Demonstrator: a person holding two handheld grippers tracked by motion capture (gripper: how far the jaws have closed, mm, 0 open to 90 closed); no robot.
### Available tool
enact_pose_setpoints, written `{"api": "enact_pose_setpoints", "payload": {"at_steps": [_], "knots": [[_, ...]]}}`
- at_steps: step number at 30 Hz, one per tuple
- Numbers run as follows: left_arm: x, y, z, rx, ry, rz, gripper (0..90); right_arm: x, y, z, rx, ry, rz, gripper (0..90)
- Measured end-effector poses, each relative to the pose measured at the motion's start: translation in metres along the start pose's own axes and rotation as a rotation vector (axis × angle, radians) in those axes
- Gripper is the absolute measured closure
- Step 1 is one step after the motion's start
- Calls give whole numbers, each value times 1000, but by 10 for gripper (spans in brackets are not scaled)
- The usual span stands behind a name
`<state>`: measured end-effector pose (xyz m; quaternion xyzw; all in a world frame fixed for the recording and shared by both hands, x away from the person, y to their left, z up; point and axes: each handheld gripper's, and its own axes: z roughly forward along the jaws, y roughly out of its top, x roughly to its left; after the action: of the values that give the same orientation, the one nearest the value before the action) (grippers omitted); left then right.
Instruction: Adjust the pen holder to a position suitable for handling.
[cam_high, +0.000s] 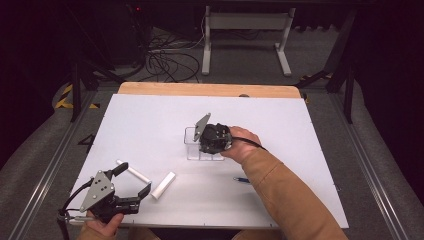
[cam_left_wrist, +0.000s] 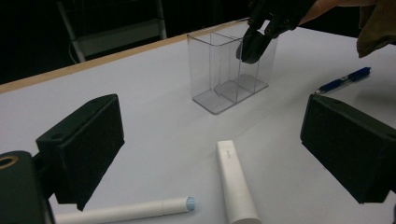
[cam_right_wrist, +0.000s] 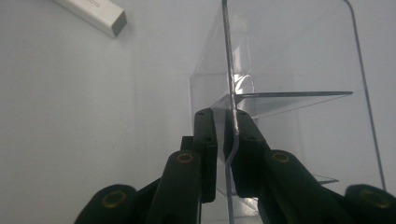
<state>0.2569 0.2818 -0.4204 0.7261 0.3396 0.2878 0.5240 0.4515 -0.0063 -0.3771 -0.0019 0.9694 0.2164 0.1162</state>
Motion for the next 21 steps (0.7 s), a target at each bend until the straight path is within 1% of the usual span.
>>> {"api": "enact_pose_setpoints", "payload": {"at_steps": [4,11,13,21], "knots": [[0,0,0,-2,1,-2,68,0,0,0,-2,-3,-2,821],[0,0,0,-1,0,-2,68,1,0,0,1,-10,17,819],[0,0,0,-1,-2,-2,68,0,0,1,-1,-9,14,819],[0,0,1,1,-4,1,68,1,0,1,-4,-13,26,814]]}}
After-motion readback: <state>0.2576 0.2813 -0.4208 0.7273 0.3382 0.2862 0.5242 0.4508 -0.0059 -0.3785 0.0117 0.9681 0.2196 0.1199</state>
